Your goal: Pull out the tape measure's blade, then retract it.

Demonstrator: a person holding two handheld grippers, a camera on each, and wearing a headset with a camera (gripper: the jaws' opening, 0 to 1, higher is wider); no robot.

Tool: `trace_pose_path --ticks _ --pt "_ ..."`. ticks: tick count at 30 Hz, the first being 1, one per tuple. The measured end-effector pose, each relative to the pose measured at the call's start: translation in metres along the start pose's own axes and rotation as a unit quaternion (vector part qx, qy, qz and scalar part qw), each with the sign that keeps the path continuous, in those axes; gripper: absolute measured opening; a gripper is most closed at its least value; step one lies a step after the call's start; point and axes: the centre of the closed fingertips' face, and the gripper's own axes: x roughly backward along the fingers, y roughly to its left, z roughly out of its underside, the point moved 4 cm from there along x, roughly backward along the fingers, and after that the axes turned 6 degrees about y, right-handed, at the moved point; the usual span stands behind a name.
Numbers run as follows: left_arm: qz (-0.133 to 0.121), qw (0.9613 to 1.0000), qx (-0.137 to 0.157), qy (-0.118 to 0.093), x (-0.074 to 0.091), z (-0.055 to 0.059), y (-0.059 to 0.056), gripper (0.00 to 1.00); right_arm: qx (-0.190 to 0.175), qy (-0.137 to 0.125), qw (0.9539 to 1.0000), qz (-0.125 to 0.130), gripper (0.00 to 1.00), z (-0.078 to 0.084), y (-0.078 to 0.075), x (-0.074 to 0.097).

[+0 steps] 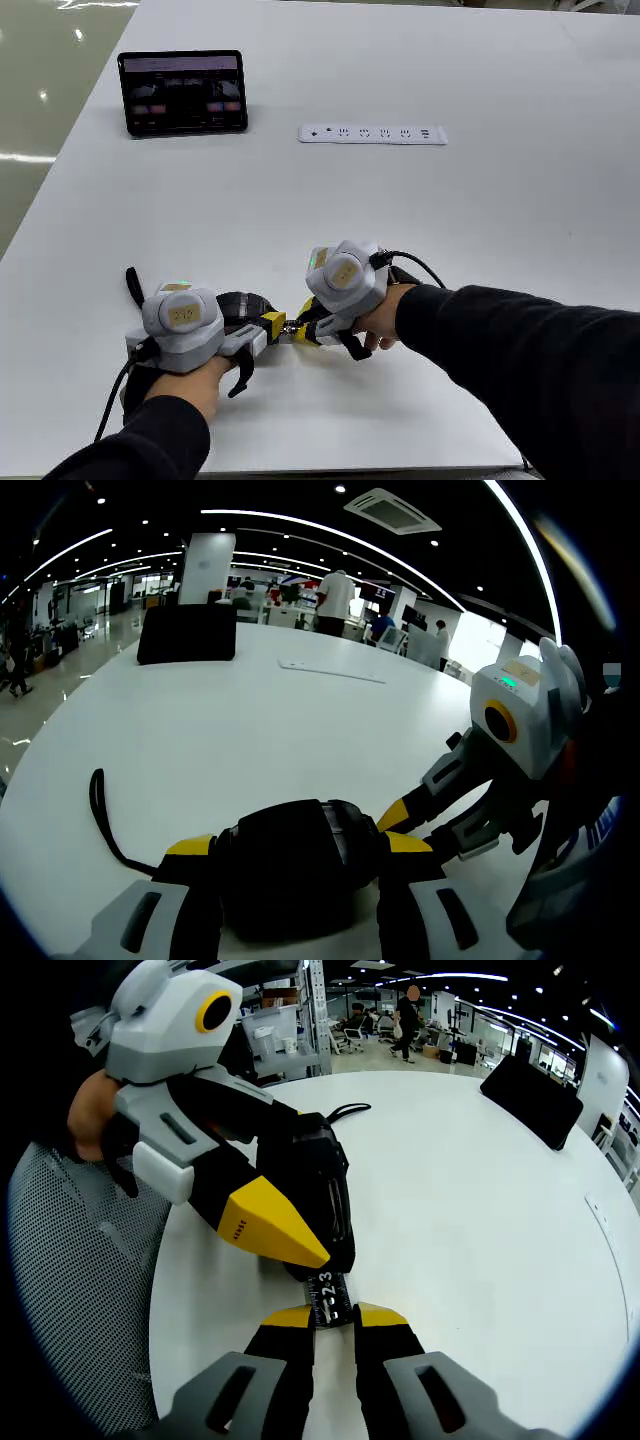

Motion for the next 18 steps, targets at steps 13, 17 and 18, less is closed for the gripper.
trace_pose_path --ticks 13,17,18 --pt "0.001 1.0 0.001 0.001 0.0 0.001 0.0 0.59 0.005 -0.009 0.9999 0.0 0.1 -0.009 0.002 -0.007" --pt "0.001 1.0 0.001 0.0 0.0 0.001 0.0 0.59 0.007 -0.013 0.9999 0.001 0.11 -0.01 0.002 -0.008" --pt "0.001 1.0 0.001 0.0 0.0 0.001 0.0 0.59 0.007 -0.014 0.9999 0.001 0.11 -0.01 0.002 -0.008"
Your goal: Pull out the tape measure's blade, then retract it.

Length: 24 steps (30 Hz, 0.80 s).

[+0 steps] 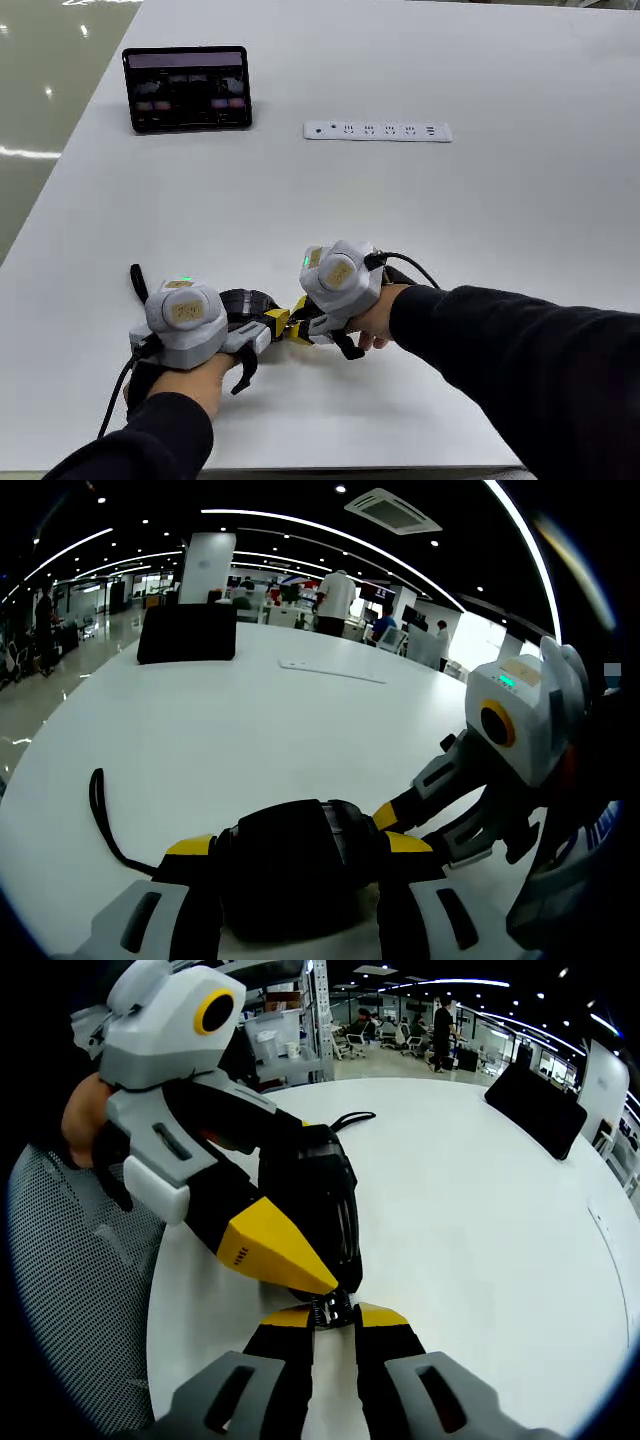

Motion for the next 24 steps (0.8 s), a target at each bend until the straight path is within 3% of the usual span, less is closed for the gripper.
trace_pose_path --ticks 5,10,24 --pt "0.0 1.0 0.0 0.0 -0.0001 0.0 -0.0001 0.59 -0.004 -0.001 1.0 -0.002 0.12 0.0015 -0.0005 0.0014" --pt "0.0 1.0 0.001 0.0 -0.0001 -0.0002 0.0001 0.59 0.013 0.001 0.9999 -0.001 0.11 0.0021 0.0 0.0025" --pt "0.001 1.0 0.001 0.0 -0.0004 -0.0003 0.0002 0.59 0.005 0.001 1.0 -0.004 0.11 -0.0015 0.0002 0.0001"
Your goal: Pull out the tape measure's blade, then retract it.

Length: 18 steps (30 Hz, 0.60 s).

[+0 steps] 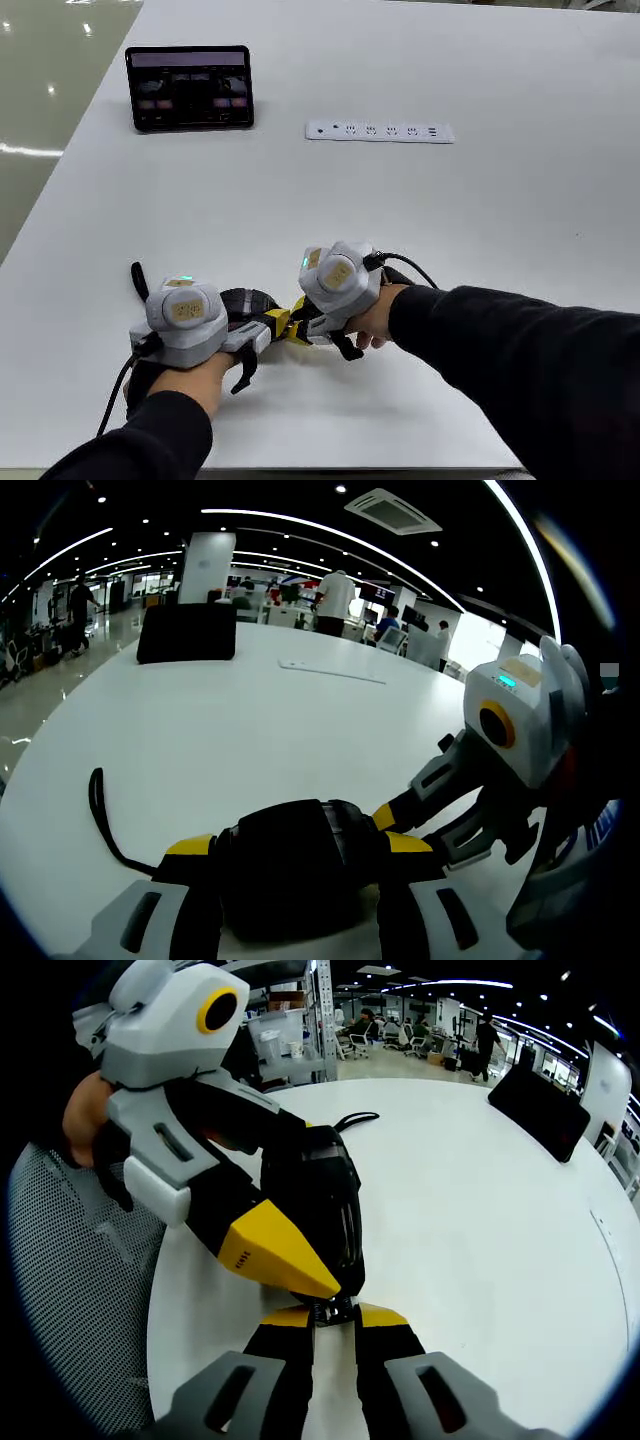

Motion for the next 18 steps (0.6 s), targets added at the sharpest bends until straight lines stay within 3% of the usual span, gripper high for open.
trace_pose_path --ticks 18 --pt "0.0 1.0 0.0 -0.001 -0.0005 0.0 -0.0001 0.59 -0.007 0.001 1.0 0.001 0.11 0.0004 0.0008 -0.0008"
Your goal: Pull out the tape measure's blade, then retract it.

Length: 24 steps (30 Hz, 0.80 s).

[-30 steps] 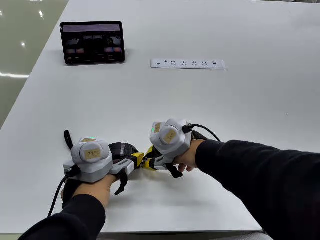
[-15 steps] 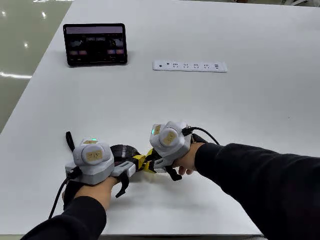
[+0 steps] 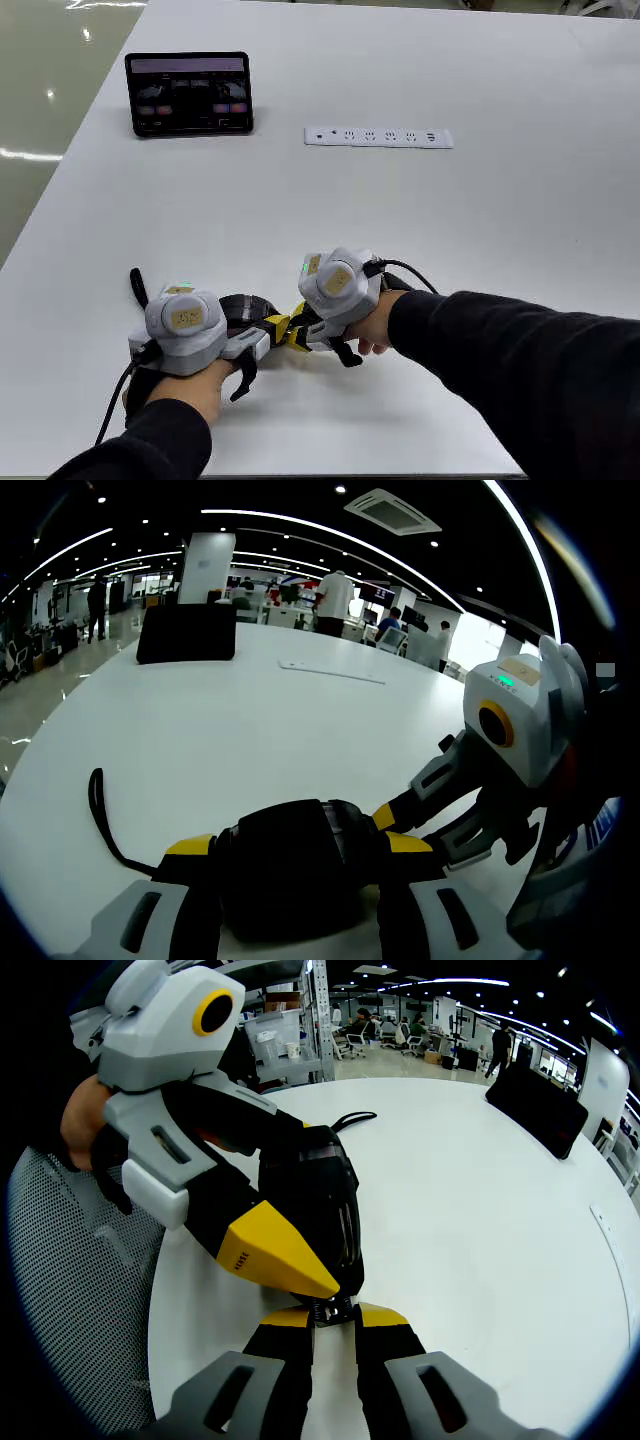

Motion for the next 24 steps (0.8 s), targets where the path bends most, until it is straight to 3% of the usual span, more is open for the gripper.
trace_pose_path --ticks 18,24 --pt "-0.002 1.0 -0.002 0.004 -0.0005 -0.0005 -0.0012 0.61 -0.012 0.0 0.9999 0.006 0.12 0.0004 0.0003 -0.0008" --pt "0.047 0.9985 -0.006 0.026 0.0047 -0.004 0.0057 0.62 -0.027 0.001 0.9996 0.01 0.13 0.0015 0.002 0.0021"
